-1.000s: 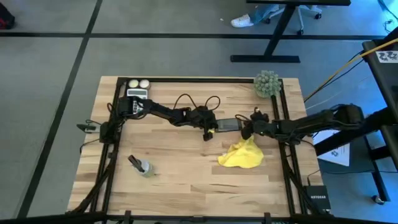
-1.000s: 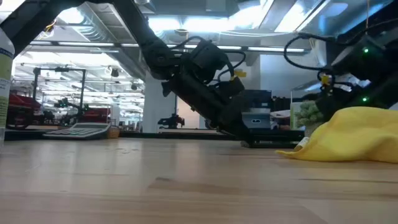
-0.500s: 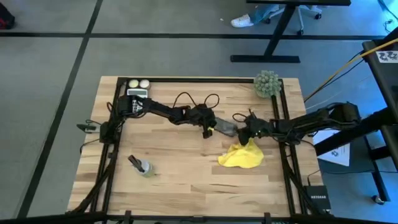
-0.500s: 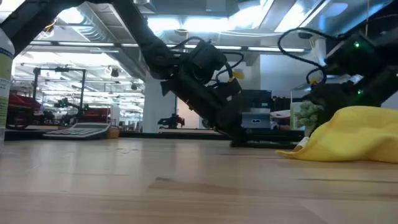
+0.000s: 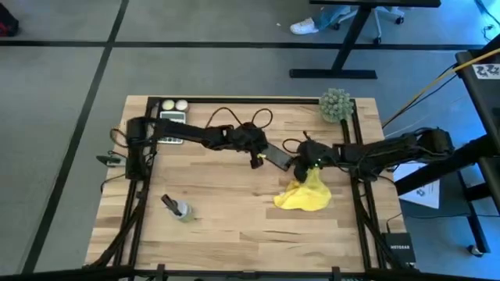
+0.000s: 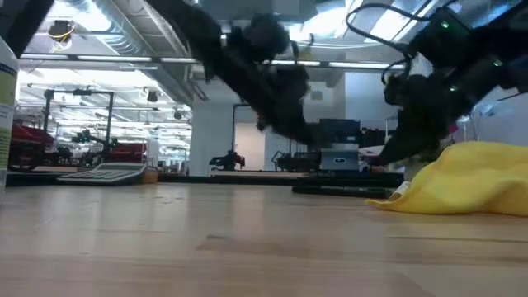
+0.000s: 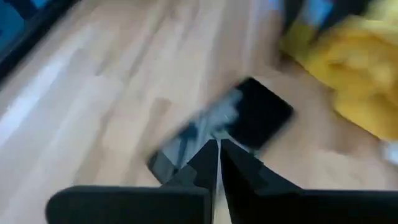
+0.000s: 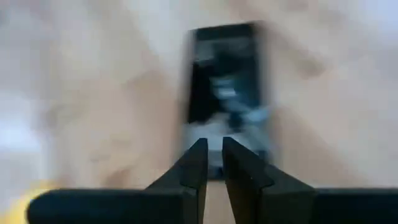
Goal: Apply microfiber cloth
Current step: Spray the black cellphone screen using the white spray bottle
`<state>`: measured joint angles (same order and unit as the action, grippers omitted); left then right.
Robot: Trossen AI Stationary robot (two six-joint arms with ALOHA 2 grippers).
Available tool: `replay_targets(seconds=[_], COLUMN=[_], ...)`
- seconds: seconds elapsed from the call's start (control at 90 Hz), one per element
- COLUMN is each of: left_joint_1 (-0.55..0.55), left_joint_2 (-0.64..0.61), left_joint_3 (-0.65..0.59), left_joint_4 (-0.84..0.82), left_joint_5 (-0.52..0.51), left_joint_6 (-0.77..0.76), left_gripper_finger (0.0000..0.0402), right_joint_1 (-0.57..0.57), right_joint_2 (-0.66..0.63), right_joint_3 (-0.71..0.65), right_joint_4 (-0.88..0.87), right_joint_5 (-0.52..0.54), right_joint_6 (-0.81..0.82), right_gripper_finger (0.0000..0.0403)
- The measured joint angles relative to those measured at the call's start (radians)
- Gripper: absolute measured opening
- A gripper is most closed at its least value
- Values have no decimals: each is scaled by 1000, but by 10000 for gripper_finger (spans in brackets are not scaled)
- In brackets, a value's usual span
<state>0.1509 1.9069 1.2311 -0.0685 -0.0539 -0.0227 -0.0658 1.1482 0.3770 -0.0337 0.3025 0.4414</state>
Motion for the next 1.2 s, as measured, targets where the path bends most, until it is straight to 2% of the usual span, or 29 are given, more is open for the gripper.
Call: replay_targets(seconds=[0.078,0.167,0.267,0.522,0.767,0.9,1.0,1.2], left_joint_1=[-21,-44,-58,-34,34,61,74,96], left_joint_2=[5,15,53,137,143,143,136,81], left_joint_3=[-9,-41,-77,-80,-81,-81,-81,-81], left_joint_4=[-69,-11,51,154,191,191,187,181], left_joint_5=[13,3,-50,-58,-64,-65,-26,141], left_joint_6=[-10,-18,-43,-37,-80,-92,-118,-253], left_gripper_finger=[1,1,1,1,1,1,1,8], right_joint_1=[-7,-36,-56,-58,-59,-35,-13,-15], right_joint_2=[7,30,79,205,237,237,237,211], right_joint_3=[5,2,-14,-21,-19,-19,3,85], right_joint_4=[-29,-47,-31,60,130,187,195,82], right_joint_5=[124,138,80,-43,-158,-255,-281,-256], right_joint_6=[-27,-33,-29,-5,54,59,32,-113], right_gripper_finger=[33,33,33,33,33,33,33,33])
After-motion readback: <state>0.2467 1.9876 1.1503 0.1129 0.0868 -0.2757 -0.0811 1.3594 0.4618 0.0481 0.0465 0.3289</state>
